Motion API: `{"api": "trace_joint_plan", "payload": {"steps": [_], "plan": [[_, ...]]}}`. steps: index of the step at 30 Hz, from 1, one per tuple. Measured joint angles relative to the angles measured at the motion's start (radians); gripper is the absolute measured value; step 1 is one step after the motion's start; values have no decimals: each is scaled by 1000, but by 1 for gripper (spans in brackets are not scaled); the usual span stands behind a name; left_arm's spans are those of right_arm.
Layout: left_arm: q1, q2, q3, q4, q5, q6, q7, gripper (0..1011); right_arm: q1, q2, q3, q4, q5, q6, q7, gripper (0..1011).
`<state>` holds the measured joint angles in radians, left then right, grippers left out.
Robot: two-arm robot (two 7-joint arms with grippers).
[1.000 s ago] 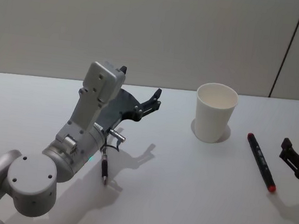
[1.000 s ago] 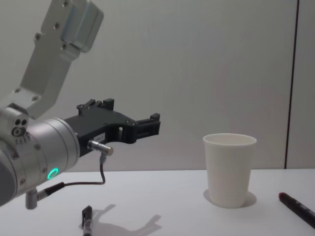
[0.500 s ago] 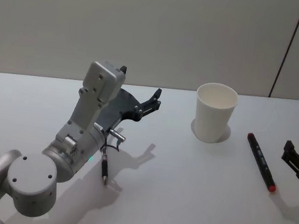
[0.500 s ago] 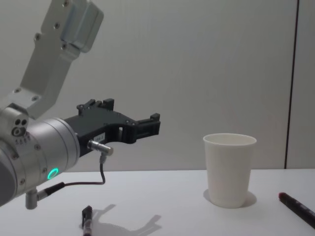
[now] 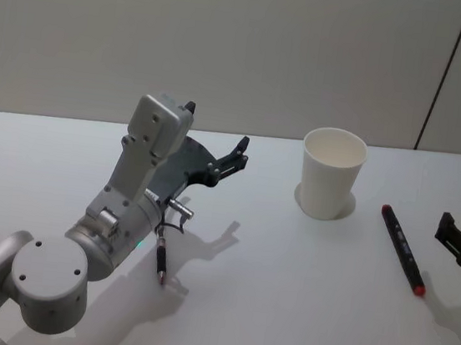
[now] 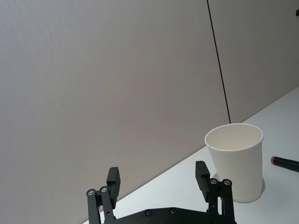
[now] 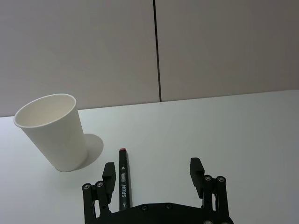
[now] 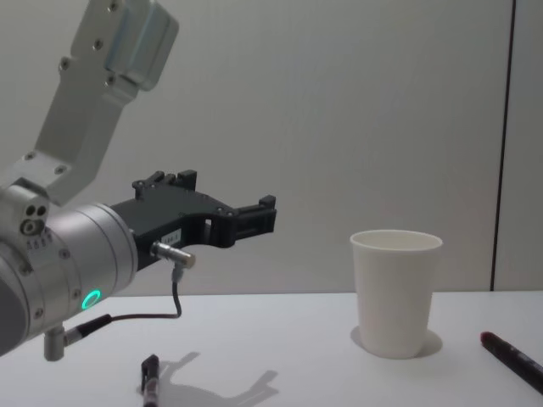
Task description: Place the pen into the pen holder.
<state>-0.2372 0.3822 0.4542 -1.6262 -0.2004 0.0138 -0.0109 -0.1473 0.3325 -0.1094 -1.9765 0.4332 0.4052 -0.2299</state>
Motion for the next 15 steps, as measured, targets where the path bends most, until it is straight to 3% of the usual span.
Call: {"api": "trace_joint_plan", "payload": {"steps": [15], "plan": [[0,0,0,0,0,0,0,1001,93,-51,-6,69,16,91,21,1001]]}}
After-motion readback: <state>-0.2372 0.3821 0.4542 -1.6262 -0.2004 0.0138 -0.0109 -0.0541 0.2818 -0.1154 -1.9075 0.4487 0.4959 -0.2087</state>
